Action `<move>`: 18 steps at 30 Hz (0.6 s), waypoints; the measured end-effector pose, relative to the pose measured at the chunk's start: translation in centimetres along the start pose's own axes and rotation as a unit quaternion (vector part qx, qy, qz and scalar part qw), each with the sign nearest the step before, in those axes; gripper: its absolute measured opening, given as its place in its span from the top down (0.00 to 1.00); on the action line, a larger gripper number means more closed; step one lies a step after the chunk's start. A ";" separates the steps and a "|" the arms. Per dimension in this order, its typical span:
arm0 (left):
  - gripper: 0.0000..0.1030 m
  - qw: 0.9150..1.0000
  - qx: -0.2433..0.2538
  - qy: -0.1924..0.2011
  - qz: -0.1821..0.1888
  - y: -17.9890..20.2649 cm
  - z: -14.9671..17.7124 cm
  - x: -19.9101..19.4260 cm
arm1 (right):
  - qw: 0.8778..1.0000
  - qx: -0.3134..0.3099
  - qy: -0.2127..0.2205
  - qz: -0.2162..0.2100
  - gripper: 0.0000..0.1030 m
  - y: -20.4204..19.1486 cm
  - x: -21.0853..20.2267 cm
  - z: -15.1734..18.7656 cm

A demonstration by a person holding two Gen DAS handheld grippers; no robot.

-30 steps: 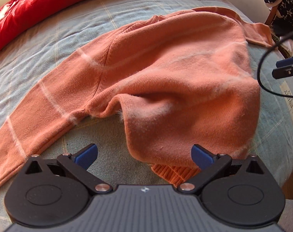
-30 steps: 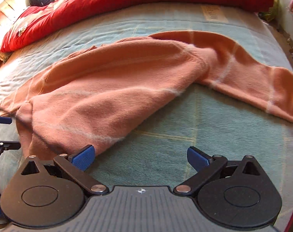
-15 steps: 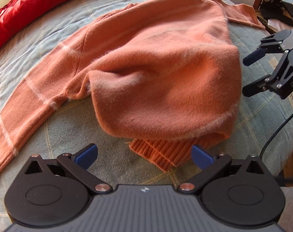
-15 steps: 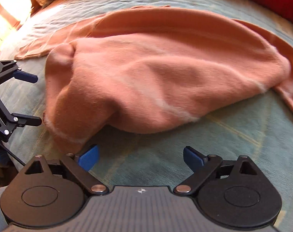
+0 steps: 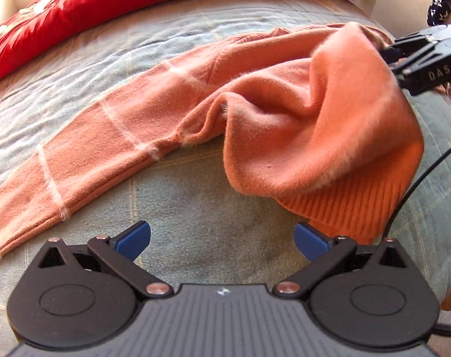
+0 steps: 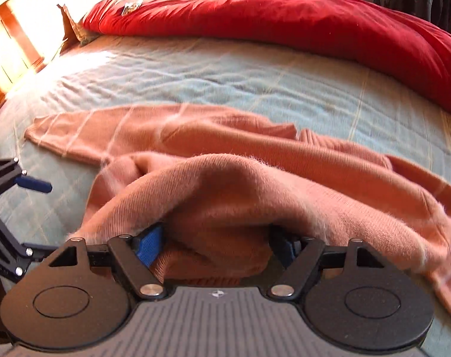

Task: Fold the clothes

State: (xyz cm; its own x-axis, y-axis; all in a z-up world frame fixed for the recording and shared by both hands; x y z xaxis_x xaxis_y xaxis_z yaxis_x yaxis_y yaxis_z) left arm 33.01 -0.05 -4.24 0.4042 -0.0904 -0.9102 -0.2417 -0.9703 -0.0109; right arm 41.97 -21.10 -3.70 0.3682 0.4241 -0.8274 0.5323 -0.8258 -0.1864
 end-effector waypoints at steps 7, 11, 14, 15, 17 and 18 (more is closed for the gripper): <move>0.01 0.999 -0.051 -0.005 -0.016 -3.5 0.4 0.4 | 0.999 0.035 0.019 -0.004 0.19 2.6 5.3 -5.5; 0.01 0.996 -0.083 -0.003 -0.020 -5.0 0.6 0.5 | 0.998 0.057 0.019 -0.008 0.15 3.9 8.2 -7.6; 0.01 0.995 -0.101 0.000 -0.021 -5.6 0.4 0.7 | 0.999 0.051 0.016 -0.005 0.12 3.9 9.2 -8.2; 0.01 0.994 -0.106 0.002 -0.020 -5.7 0.3 0.7 | 0.999 0.048 0.016 -0.005 0.11 3.8 9.1 -8.1; 0.01 0.993 -0.115 0.005 -0.017 -5.8 0.0 0.8 | 0.999 0.041 0.018 -0.007 0.11 3.7 8.7 -7.8; 0.01 0.993 -0.120 0.006 -0.015 -5.8 -0.1 0.8 | 0.999 0.038 0.020 -0.011 0.11 3.6 8.3 -7.5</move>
State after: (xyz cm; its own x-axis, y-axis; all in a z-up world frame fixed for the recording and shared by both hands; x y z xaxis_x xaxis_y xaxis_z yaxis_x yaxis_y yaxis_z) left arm 34.81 5.54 -4.84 0.4192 -0.0613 -0.9058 -0.0125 -0.9980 0.0618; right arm 52.64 -17.81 -7.23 0.3888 0.4554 -0.8009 0.4810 -0.8418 -0.2452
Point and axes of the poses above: each gripper's, at about its wrist camera, not at the fingertips, and x roughly the way its jaws point, y to its right, z to its underside, the point moved 3 cm from there along x, roughly the way its jaws point, and after that the axes turned 2 degrees about x, right-handed, at the moved point
